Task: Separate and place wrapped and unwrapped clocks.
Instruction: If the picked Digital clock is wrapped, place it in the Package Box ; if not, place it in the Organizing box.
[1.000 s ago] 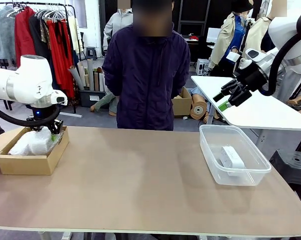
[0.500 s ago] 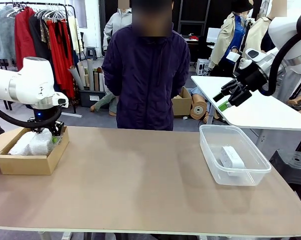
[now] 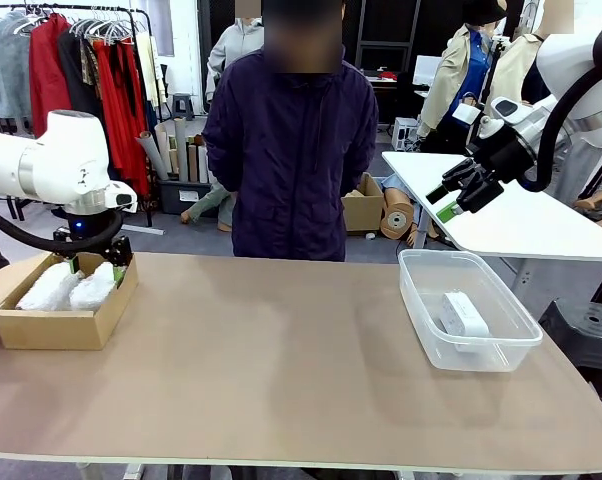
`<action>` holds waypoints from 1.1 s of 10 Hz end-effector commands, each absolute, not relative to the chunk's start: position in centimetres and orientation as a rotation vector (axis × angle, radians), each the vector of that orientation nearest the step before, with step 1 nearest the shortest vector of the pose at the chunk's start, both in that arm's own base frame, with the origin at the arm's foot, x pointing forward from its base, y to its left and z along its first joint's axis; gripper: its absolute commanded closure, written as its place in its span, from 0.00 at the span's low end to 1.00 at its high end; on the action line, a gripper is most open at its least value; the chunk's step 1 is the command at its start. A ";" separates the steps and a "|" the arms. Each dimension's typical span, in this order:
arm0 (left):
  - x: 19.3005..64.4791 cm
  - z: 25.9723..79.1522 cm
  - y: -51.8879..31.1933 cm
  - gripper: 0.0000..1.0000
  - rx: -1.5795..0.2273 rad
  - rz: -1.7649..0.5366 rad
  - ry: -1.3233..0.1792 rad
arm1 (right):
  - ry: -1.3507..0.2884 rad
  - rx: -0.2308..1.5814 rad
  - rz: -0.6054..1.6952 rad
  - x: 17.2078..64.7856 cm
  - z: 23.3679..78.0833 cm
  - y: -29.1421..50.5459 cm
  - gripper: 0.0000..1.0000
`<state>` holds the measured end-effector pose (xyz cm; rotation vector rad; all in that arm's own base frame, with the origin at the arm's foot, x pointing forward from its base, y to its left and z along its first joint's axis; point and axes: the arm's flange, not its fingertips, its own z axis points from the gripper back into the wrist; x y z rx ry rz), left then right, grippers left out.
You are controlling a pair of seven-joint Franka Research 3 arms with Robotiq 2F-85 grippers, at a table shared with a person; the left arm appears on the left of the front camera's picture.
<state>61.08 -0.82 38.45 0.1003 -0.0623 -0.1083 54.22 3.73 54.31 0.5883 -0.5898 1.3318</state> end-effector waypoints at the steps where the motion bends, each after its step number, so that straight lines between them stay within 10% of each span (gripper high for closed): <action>1: 61.1 39.6 -0.8 0.00 0.109 -0.105 -0.059 | -0.589 0.587 1.319 54.2 54.6 3.9 0.00; 11: 60.9 40.5 -1.1 0.00 0.114 -0.115 -0.058 | -0.589 0.587 1.319 54.2 54.6 3.9 0.00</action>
